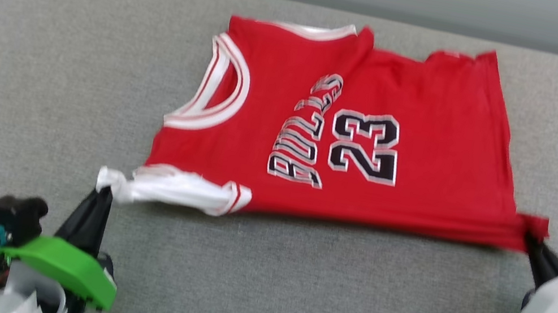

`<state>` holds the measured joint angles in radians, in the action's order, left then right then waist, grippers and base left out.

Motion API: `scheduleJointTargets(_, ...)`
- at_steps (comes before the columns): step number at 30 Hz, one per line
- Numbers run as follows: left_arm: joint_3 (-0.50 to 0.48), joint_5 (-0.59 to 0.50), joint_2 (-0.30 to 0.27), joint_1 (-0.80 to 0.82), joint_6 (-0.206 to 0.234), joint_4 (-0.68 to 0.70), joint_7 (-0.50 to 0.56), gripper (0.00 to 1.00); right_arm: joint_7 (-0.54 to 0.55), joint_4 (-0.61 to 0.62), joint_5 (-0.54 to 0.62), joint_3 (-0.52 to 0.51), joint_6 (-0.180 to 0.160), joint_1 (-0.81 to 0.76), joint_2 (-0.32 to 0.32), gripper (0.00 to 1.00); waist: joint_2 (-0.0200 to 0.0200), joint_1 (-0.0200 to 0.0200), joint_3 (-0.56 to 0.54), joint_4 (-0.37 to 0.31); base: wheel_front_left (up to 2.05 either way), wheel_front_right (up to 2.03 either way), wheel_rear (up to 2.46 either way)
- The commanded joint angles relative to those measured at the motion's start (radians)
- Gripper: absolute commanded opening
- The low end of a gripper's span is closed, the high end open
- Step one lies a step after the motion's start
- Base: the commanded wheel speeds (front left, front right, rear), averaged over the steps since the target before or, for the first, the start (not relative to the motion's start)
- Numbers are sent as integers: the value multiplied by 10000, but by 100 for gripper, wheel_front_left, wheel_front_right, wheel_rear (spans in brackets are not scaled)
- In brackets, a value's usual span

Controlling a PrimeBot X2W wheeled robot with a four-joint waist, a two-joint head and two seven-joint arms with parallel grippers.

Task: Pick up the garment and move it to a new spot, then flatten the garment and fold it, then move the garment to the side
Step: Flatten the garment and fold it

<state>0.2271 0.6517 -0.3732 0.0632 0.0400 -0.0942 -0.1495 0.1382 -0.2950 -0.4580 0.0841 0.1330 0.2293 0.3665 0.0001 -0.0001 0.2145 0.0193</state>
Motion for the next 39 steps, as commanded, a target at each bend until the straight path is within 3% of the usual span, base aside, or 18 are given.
scheduleJointTargets(1, -164, 84, -168, -415, 246, 187, 85, 0, 219, 295, 137, -342, -23, -560, -15, 0, -1, 1, -657, 112, 0, 0, 0)
scheduleJointTargets(12, -209, 535, -321, -2981, 1249, 2021, 1152, 0, 2098, 3536, 978, -1972, -23, -4349, -1332, 0, -1, 1, -1291, 130, 0, 0, 0)
scheduleJointTargets(20, -269, 643, -668, -3636, 1612, 3221, 1813, 0, 3016, 4759, 1210, -2648, -23, -5474, -1978, 0, -1, 1, -1145, 220, 0, 0, 0)
scheduleJointTargets(30, 19, 357, -642, -1043, 999, 2472, 1794, 0, 3177, 5060, 1426, -2369, -23, -3790, -1827, 0, -1, 1, 142, 93, 0, 0, 0)
scheduleJointTargets(39, 502, 251, -250, 956, 72, 372, 1337, 0, 2885, 3662, 1377, -1682, -23, -1944, -1385, 0, -1, 1, 1187, -21, 0, 0, 0)
